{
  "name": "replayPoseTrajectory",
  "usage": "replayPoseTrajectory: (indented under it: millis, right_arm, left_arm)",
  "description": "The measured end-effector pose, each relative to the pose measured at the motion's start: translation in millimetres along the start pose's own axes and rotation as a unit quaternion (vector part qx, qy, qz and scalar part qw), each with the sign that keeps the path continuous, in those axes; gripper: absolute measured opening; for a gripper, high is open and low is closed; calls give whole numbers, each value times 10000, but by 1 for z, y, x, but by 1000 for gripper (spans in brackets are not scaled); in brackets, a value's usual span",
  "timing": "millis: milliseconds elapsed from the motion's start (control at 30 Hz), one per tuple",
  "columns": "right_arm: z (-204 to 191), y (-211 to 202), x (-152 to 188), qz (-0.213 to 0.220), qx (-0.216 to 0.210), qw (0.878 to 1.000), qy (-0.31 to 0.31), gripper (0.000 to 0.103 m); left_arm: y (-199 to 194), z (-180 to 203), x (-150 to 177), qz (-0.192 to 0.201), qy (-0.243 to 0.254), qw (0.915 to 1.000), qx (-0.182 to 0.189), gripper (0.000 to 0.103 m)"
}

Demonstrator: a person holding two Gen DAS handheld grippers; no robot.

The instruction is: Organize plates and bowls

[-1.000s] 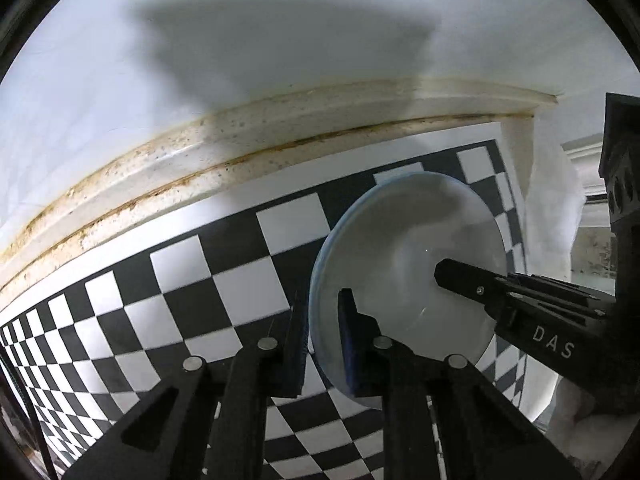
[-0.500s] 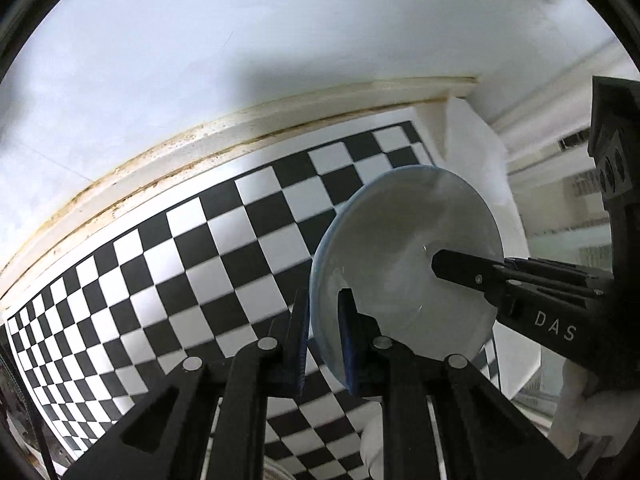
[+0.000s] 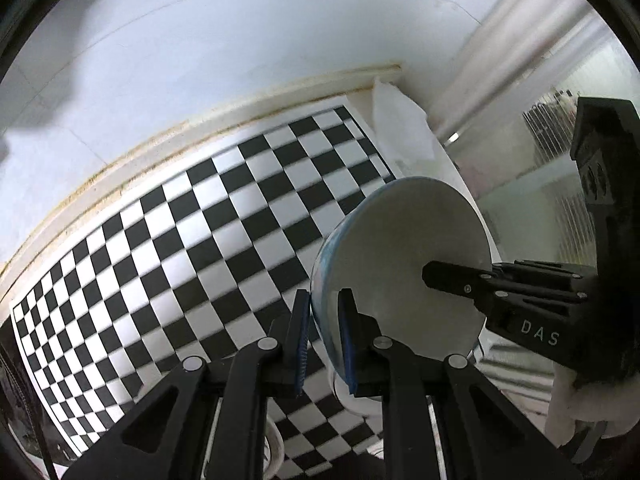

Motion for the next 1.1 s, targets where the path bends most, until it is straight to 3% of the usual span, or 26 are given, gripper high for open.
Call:
replayPoseTrajectory:
  millis: [233, 467, 1100]
  right_arm:
    - [11, 13, 58, -211, 54, 9997, 143, 10]
    - [32, 47, 96, -599, 172, 9975, 329, 10]
    - [49, 94, 112, -1051, 416, 9932, 282, 11]
  left_arm:
    - [27, 9, 52, -473, 120, 9988, 71, 12]
    - [65, 15, 78, -922, 201, 9955, -3, 12]
    - [116, 12, 89, -1317, 163, 9907, -317, 12]
Point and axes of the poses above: each gripper's, at about its wrist camera, not at the fingertips, and y roughly the way its jaws point, z to its right, x to its underside, the point moved 2 cm from there along y, roughly the way its jaws point, and after that the axes turned 5 degrees about -y, right-handed, at the moved point
